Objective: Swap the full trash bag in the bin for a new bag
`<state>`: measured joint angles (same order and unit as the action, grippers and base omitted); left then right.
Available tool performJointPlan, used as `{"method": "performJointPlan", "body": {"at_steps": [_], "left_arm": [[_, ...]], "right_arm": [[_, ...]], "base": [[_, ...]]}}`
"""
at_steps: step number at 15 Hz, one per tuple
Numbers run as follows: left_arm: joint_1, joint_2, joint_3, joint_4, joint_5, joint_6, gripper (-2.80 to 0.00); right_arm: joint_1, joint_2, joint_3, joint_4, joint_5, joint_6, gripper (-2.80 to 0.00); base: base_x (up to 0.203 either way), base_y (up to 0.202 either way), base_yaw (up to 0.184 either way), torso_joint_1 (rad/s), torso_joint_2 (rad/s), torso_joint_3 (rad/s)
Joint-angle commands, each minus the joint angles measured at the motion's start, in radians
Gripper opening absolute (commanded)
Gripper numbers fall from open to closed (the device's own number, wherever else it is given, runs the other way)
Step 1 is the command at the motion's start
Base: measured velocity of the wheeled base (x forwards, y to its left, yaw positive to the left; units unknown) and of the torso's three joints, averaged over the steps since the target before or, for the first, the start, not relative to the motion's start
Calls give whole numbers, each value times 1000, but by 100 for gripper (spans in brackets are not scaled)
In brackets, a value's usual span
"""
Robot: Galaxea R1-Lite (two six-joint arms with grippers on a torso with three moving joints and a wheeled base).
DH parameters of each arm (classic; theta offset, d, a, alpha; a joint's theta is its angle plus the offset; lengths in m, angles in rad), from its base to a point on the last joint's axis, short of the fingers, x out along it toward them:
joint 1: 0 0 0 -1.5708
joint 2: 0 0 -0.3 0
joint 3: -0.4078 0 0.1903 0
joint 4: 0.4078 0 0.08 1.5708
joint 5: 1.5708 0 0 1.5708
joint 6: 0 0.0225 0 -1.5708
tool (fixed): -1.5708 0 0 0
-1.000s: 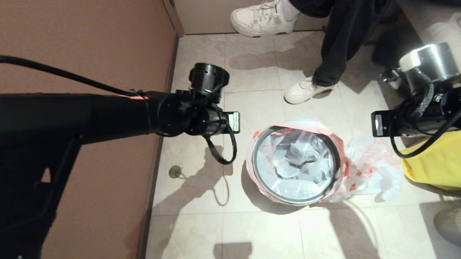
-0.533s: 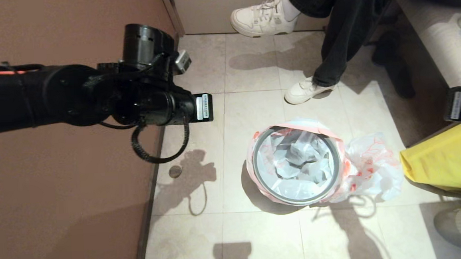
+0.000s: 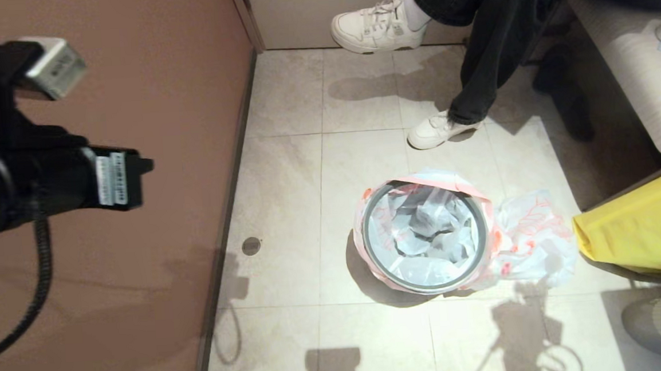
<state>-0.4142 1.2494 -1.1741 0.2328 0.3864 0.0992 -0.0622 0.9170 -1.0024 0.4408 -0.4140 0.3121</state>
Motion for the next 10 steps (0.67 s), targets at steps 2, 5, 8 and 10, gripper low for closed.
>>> {"method": "performJointPlan", "body": {"at_steps": [2, 5, 8, 10], "left_arm": [[99, -191, 29, 1, 44, 44, -280], [145, -371, 90, 1, 44, 56, -280], [155, -610, 199, 1, 22, 45, -280], [182, -760, 321, -1, -29, 15, -280]], "right_arm": [[-58, -168, 19, 44, 1, 0, -280], [-72, -317, 20, 146, 18, -13, -280], [-96, -520, 17, 272, 50, -54, -280], [-137, -624, 5, 392, 144, -83, -280]], "base": [[0, 0, 0, 0, 0, 0], [0, 0, 0, 0, 0, 0], [0, 0, 0, 0, 0, 0], [0, 0, 0, 0, 0, 0]]}}
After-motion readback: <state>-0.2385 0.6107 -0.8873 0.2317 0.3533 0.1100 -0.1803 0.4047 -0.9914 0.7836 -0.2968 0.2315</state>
